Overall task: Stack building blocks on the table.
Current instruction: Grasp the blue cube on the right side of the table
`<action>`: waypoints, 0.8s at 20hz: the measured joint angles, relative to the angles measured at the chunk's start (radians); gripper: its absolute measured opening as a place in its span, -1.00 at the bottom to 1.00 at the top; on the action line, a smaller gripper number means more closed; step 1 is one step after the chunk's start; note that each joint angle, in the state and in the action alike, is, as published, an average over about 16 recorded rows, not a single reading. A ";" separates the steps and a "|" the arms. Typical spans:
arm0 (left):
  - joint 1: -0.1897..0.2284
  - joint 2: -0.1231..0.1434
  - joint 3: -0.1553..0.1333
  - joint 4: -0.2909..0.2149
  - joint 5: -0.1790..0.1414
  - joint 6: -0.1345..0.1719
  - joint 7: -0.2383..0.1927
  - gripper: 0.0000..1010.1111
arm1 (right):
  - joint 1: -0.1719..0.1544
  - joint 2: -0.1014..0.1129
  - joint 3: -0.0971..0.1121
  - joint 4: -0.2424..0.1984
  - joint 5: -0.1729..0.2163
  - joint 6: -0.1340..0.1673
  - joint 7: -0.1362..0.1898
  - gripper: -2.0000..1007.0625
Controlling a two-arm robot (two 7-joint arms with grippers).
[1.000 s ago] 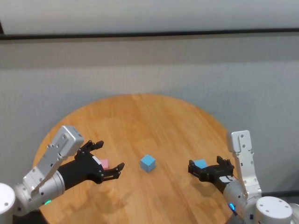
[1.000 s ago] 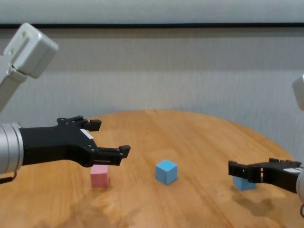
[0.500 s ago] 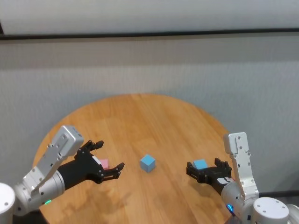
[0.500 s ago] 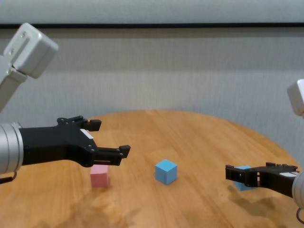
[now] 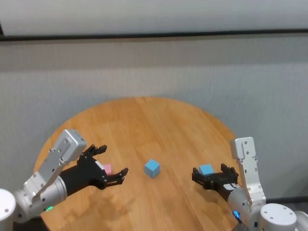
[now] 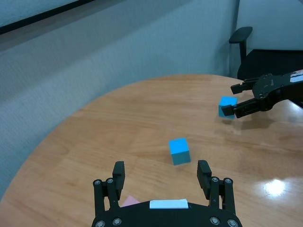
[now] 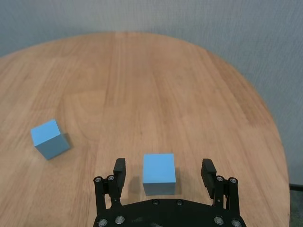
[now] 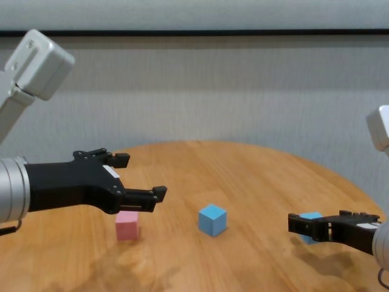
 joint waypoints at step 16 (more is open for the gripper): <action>0.000 0.000 0.000 0.000 0.000 0.000 0.000 0.99 | 0.011 -0.031 0.020 0.042 -0.031 -0.009 0.020 0.99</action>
